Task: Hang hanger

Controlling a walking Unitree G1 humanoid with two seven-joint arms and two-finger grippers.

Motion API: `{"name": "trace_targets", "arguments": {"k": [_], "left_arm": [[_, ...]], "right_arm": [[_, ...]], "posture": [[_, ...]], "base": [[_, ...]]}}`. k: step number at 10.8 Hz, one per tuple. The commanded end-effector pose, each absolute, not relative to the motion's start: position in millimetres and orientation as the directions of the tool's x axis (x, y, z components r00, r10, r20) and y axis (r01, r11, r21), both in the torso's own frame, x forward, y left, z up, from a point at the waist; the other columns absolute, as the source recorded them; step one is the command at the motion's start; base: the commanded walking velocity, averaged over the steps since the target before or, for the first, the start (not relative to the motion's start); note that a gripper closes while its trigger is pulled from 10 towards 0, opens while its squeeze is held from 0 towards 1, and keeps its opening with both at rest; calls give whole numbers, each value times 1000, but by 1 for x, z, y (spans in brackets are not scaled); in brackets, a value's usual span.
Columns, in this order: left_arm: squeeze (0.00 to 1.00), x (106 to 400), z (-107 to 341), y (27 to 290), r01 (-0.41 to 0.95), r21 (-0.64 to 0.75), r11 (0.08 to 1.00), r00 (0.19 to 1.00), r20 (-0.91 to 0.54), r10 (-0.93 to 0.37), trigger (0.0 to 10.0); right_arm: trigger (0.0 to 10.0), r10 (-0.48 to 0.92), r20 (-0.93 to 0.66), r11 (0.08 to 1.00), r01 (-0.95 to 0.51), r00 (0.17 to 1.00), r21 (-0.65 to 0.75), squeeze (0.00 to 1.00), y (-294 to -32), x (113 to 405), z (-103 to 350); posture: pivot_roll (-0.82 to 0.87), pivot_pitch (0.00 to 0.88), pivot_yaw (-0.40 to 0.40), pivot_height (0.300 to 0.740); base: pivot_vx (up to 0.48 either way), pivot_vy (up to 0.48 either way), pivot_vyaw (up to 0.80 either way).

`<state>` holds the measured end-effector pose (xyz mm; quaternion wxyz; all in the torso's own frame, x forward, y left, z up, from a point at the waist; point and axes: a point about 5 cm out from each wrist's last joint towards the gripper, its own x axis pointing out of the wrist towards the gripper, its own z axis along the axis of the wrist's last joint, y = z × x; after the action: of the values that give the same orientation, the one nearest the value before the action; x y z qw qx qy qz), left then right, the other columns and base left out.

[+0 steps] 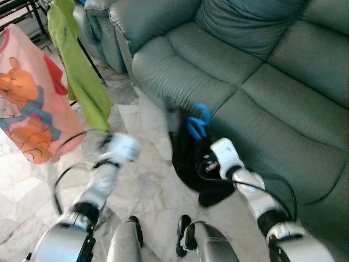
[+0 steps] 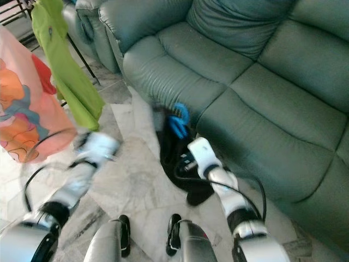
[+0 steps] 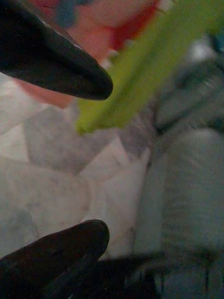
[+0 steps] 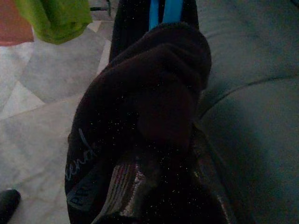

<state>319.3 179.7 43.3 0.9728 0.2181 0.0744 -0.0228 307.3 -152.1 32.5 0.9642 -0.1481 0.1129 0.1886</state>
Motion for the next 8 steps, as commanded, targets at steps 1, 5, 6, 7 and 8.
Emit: {"name": "trace_targets", "arguments": {"k": [1,5,6,7,8], "left_arm": [[1000,314,37,185,33,373,927,984,-177,37,10000],[0,279,31,212,-129,290,948,982,-98,164,10000],[0,272,30,210,-118,304,945,985,-87,151,10000],[0,265,27,211,-119,326,938,984,-90,156,10000],[0,263,28,212,-138,343,929,981,-84,177,10000]], "right_arm": [[2980,317,-168,913,-349,933,-214,0,-150,312,46],[10000,181,-3,972,-179,984,-151,0,-175,296,60],[10000,175,6,976,-173,984,-131,0,-178,294,62],[10000,191,12,972,-187,982,-144,0,-179,292,66],[10000,228,-4,956,-225,974,-189,0,-178,291,66]], "posture": [[-45,118,-26,740],[-32,114,-22,740],[-29,116,-22,740],[-28,118,-19,740],[-28,114,-21,740]], "base": [[0,0,0],[0,0,400],[0,0,800],[0,0,800],[0,0,800]]}}
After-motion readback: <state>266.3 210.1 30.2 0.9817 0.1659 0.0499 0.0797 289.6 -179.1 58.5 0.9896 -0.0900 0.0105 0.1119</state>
